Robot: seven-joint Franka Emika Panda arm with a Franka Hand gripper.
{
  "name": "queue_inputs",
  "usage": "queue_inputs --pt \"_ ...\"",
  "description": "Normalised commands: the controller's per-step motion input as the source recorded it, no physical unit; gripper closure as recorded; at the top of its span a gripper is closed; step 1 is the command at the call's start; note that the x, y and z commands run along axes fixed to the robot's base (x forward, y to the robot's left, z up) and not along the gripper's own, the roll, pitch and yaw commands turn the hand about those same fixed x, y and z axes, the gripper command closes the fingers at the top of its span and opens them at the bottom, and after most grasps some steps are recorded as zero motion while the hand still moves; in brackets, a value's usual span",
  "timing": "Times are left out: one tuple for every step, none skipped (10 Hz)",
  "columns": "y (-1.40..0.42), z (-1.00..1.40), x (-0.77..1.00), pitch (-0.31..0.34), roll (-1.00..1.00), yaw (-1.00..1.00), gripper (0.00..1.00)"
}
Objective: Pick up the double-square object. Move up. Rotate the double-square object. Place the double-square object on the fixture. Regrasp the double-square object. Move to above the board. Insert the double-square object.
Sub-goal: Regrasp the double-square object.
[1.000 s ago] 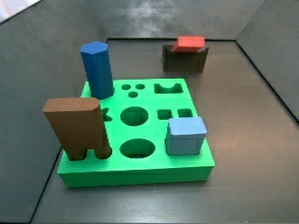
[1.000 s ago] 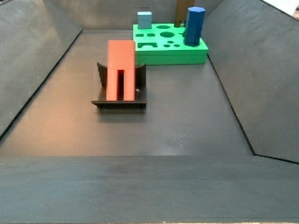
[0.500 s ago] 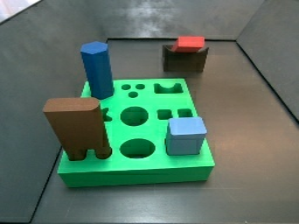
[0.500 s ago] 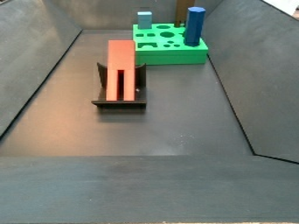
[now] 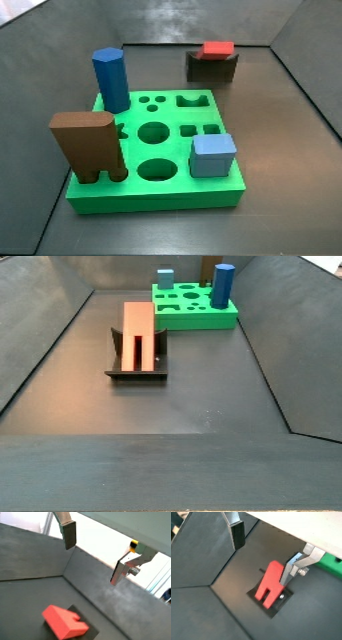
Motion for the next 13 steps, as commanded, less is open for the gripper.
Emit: queue_inputs --pt "-0.05 -0.01 0.10 0.170 1.00 0.09 0.00" --pt "-0.05 0.00 0.10 0.184 0.86 0.12 0.00" --pt "-0.05 -0.01 0.10 0.179 0.73 0.13 0.00" --pt "-0.05 -0.01 0.10 0.157 0.41 0.17 0.00" --pt "-0.04 0.00 0.09 0.143 0.31 0.18 0.00" --pt "-0.04 0.00 0.08 0.098 0.21 0.20 0.00" --pt "-0.04 0.00 0.08 0.061 0.17 0.20 0.00" --pt "0.05 -1.00 0.03 0.128 0.11 0.26 0.00" --pt "0.05 -1.00 0.03 0.120 0.11 0.26 0.00" --pt "0.04 -1.00 0.05 0.065 0.10 0.24 0.00" --pt "0.04 -1.00 0.06 0.010 0.09 0.23 0.00" --pt "0.03 -1.00 0.08 -0.058 0.08 0.20 0.00" --pt "0.03 -1.00 0.09 -0.099 0.08 0.17 0.00"
